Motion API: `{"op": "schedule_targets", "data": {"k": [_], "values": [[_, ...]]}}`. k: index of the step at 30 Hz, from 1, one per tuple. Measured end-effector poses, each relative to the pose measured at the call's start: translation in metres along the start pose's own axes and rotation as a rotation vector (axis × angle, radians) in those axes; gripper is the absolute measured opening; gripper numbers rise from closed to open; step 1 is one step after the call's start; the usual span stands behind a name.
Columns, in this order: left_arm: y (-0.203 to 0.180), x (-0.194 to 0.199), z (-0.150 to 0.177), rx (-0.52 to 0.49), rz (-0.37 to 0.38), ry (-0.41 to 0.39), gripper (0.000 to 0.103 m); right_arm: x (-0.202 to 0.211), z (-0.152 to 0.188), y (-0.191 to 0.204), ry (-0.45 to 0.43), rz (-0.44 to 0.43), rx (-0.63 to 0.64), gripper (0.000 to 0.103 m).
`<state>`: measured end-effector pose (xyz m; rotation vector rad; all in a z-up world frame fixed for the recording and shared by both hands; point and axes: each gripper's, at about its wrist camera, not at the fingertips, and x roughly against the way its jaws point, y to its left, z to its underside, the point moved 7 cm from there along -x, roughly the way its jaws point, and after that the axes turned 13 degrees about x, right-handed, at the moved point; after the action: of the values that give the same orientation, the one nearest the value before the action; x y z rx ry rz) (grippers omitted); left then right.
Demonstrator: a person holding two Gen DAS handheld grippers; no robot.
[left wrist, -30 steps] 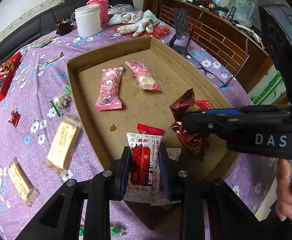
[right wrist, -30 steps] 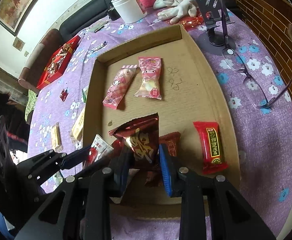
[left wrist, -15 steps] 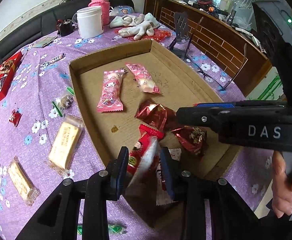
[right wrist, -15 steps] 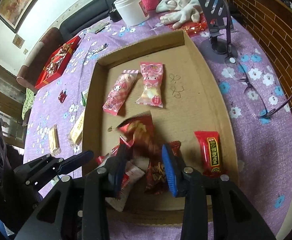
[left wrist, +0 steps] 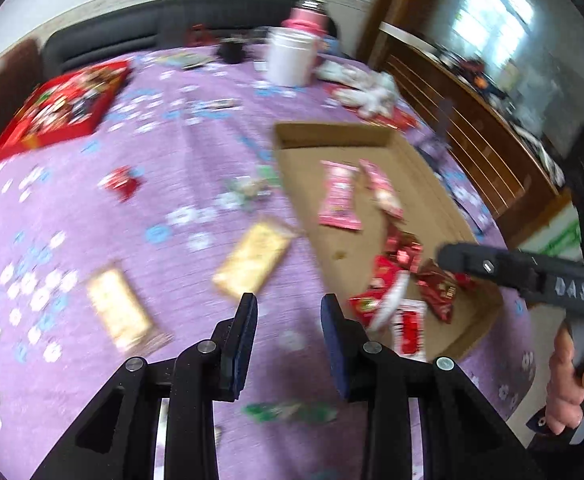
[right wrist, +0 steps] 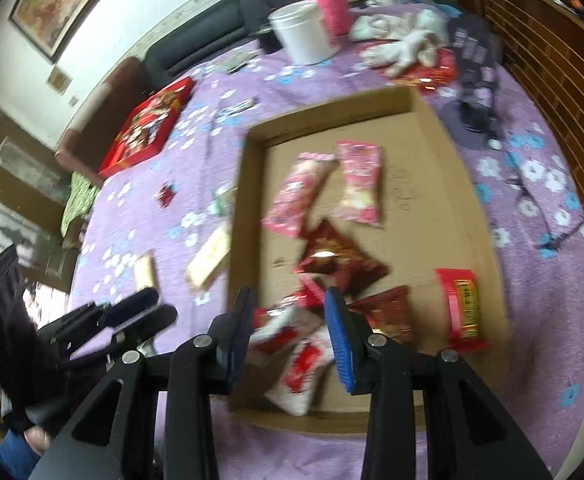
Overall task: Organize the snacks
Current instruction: 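Grasp the green-wrapped candy with the right gripper while the left gripper grasps the pale wafer packet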
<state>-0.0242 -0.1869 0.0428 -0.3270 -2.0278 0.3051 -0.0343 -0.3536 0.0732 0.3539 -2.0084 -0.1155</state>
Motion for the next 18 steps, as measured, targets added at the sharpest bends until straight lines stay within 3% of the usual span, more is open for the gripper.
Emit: {"op": "schedule_targets", "data": {"k": [10, 18], "values": [[0.099, 0.022, 0.019, 0.243, -0.058, 0.006, 0.034, -0.032, 0.008, 0.076, 0.092, -0.119, 0.203, 0.035], [0.122, 0.024, 0.053, 0.319, -0.071, 0.038, 0.034, -0.072, 0.045, 0.128, 0.268, -0.162, 0.450, 0.035]]}}
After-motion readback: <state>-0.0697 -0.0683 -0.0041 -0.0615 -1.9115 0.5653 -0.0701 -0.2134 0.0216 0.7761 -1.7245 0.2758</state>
